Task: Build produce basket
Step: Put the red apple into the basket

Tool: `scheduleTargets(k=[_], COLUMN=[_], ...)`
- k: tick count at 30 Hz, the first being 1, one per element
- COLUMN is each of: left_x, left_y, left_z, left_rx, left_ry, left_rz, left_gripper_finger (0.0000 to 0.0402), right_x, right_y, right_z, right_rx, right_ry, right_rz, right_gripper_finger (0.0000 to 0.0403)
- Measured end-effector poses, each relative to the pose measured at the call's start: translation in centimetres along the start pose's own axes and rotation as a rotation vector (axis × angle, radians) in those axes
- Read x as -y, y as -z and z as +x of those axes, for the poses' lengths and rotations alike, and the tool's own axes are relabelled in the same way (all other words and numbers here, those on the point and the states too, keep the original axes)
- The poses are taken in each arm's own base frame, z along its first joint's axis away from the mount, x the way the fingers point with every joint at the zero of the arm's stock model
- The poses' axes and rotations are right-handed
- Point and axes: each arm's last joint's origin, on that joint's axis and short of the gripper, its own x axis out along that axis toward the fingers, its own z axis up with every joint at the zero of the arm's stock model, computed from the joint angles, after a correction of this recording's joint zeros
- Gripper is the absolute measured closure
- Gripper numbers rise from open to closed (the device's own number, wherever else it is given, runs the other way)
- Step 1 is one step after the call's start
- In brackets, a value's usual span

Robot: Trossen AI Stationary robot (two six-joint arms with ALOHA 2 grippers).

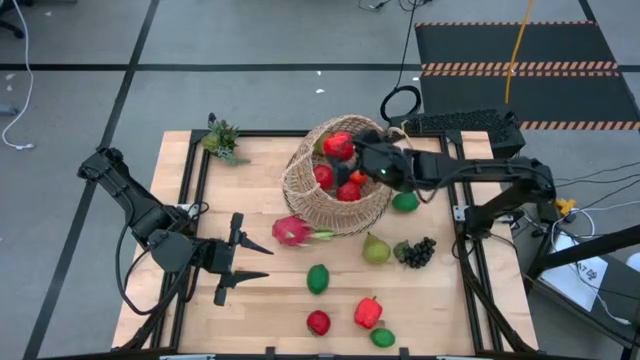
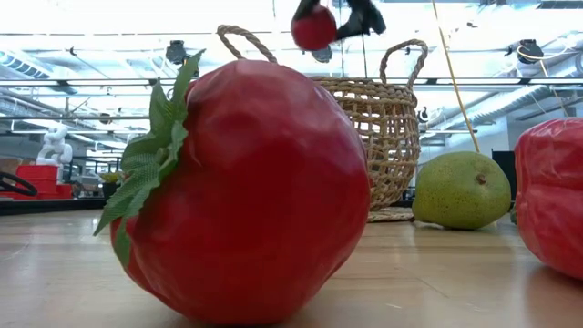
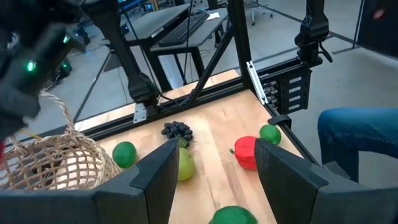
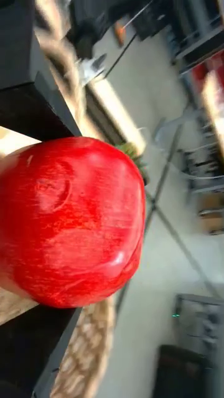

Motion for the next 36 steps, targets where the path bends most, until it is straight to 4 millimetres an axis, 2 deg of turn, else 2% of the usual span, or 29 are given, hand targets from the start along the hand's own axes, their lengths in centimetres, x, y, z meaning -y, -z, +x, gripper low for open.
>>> scheduleTargets(k=[10, 27, 36], left_x=[0.0, 0.0, 0.0], left_y=[-0.2, -0.2, -0.2], left_z=[0.0, 0.0, 0.0], left_rx=[0.014, 0.021, 0.021], left_ry=[-0.002, -0.003, -0.003], left_rz=[0.049, 0.076, 0.072], left_gripper_finger=[0.0192, 0.0192, 0.0192], right_x=[1.9, 3.3, 3.2], right_y=[1.6, 4.9, 5.8], right_z=[3.9, 9.0, 10.1], right_rx=[-0.161, -0.338, -0.358], right_ry=[0.063, 0.153, 0.154], right_rz=[0.022, 0.001, -0.063], right_gripper_finger=[0.0012, 0.0012, 0.0005])
